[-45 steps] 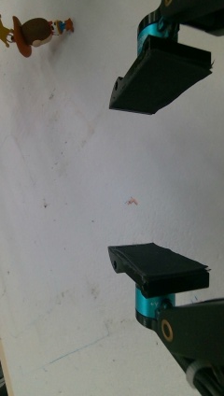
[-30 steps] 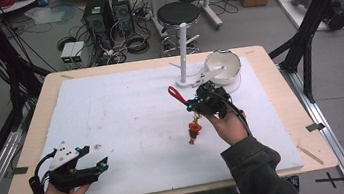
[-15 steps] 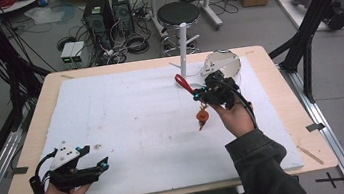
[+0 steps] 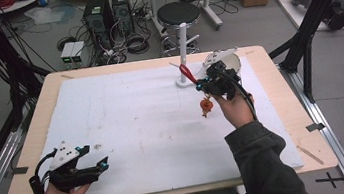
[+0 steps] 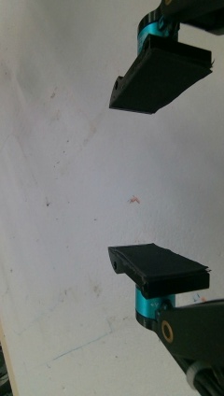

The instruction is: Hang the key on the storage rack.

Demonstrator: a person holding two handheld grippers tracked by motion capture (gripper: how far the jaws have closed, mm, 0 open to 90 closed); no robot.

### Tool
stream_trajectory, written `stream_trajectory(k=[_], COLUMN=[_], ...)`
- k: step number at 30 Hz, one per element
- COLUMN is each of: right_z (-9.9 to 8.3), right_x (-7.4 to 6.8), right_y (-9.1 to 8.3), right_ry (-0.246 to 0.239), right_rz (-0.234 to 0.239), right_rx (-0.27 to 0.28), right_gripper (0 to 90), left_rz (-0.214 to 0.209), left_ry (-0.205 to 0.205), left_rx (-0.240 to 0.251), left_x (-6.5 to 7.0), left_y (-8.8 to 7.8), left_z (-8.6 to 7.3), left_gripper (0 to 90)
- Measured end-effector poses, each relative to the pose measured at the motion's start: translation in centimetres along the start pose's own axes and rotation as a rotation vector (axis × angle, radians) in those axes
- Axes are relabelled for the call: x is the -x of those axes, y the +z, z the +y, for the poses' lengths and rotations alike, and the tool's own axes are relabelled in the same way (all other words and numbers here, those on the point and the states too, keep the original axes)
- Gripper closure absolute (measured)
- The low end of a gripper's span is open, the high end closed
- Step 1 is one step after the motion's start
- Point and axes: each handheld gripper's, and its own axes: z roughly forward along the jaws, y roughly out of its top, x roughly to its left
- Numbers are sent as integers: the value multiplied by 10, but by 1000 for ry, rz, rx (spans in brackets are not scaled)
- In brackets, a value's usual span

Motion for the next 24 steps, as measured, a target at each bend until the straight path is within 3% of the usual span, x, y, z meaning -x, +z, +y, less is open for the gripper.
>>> stream_trajectory(k=[17, 24], right_z=[17, 24], right_x=[22, 24], right_y=[15, 22], right_ry=[20, 25], right_rz=[-85, -95], right_rx=[-18, -26], right_gripper=[865, 865], left_rz=[1, 0], left_ry=[-2, -1], left_rx=[2, 2], left_x=[1, 0], left_y=[0, 0], left_z=[0, 0], left_gripper=[246, 246])
